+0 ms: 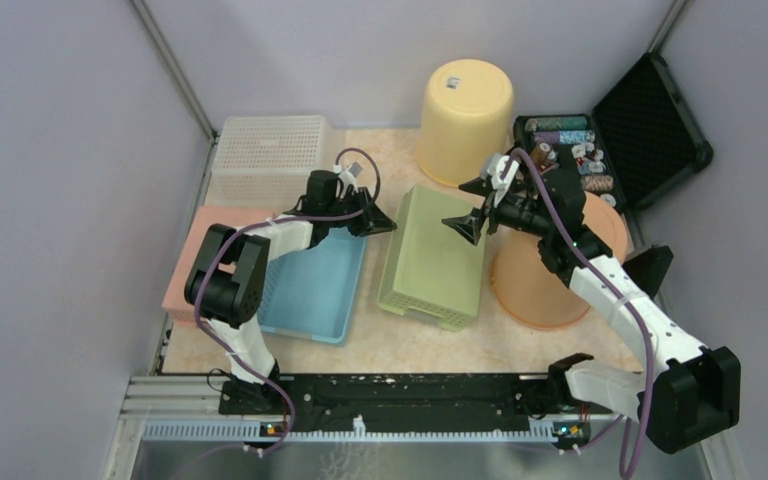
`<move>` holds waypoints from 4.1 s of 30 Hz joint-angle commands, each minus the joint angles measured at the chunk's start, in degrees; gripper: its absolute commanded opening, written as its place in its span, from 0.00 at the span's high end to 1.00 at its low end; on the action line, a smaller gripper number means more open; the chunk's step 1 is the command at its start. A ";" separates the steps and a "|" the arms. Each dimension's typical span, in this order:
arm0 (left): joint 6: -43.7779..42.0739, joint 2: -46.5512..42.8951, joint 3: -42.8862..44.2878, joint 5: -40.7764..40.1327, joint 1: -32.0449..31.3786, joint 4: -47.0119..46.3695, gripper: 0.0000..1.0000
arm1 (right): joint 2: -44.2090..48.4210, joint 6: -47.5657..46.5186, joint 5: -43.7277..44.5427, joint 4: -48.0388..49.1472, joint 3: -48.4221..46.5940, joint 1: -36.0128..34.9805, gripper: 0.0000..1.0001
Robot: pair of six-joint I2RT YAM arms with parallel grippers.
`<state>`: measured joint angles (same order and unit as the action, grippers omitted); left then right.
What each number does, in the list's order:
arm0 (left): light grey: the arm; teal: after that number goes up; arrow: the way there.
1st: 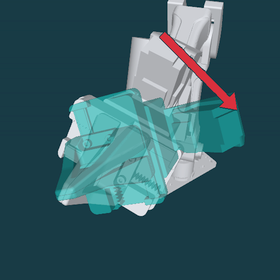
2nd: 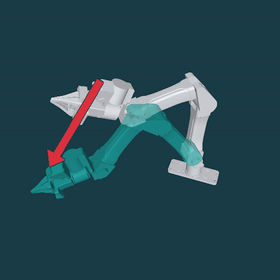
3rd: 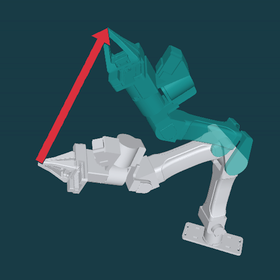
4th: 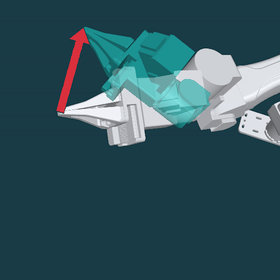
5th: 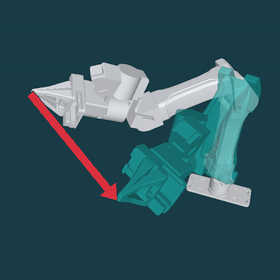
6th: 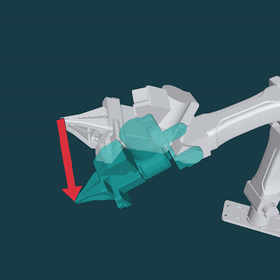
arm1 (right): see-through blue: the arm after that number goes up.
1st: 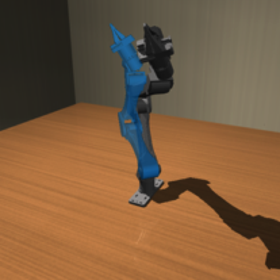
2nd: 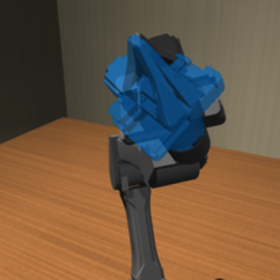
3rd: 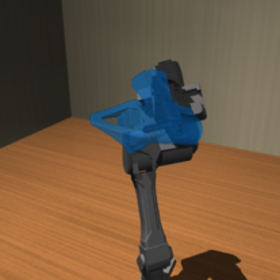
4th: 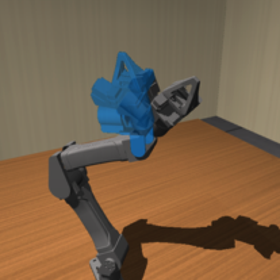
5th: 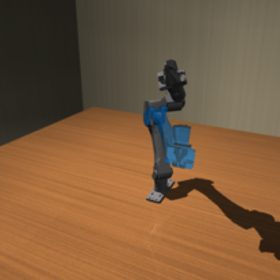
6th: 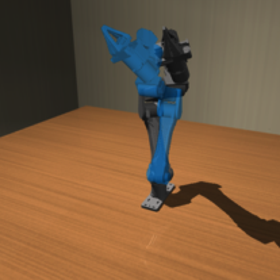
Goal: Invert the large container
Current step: Turn the container upside down at the center of the board, then pick up the container from the center of the board.
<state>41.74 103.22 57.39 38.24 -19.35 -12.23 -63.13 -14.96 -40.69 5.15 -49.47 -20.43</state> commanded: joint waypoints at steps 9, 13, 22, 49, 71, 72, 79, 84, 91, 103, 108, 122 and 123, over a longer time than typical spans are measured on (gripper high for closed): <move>-3.22 -2.78 2.18 -0.90 -0.51 0.20 0.66 | 1.00 -0.93 -1.58 2.76 0.43 0.30 0.22; -3.81 -3.08 3.43 -0.88 -0.50 1.34 0.65 | 1.08 -0.94 -1.51 2.76 0.52 0.30 0.22; -7.83 -5.22 9.69 1.41 -0.44 5.67 0.57 | 1.14 -1.18 -1.51 2.85 0.61 0.30 0.22; -58.08 -24.14 6.03 -24.72 -5.07 36.70 0.01 | 1.51 -0.40 -1.97 3.29 0.61 0.30 0.21; -58.15 -14.55 7.91 -28.20 -9.02 45.00 0.09 | 2.64 -1.43 -1.85 3.22 1.13 0.31 0.21; -58.09 -14.16 7.99 -28.14 -9.03 45.01 0.10 | 2.66 -1.47 -1.85 3.20 1.13 0.26 0.21; -57.65 -11.41 9.40 -24.69 -8.96 47.07 0.31 | 2.67 -1.51 -1.78 3.20 1.13 0.34 0.21; -57.32 -9.54 11.28 -22.53 -8.96 49.33 0.38 | 2.66 -1.56 -1.77 3.20 1.13 0.30 0.21; -56.29 -6.09 14.61 -18.38 -9.00 53.73 0.53 | 2.86 -1.80 -1.70 3.08 1.22 0.35 0.21; -55.61 -6.06 16.77 -17.54 -8.95 55.84 0.63 | 3.37 -2.09 -1.87 3.20 1.48 0.30 0.21; -55.60 -6.68 18.13 -16.47 -9.02 57.40 0.66 | 3.46 -1.97 -1.94 3.20 1.49 0.26 0.21; -56.02 -9.59 21.57 -14.47 -8.97 60.80 0.72 | 3.80 -1.99 -2.12 3.38 1.66 0.38 0.20; -56.10 -9.94 21.89 -14.56 -9.00 60.89 0.72 | 3.85 -2.00 -2.14 3.42 1.66 0.33 0.20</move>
<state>-13.50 97.25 76.03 22.24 -28.23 48.29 -61.12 -16.01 -41.71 5.96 -47.99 -20.43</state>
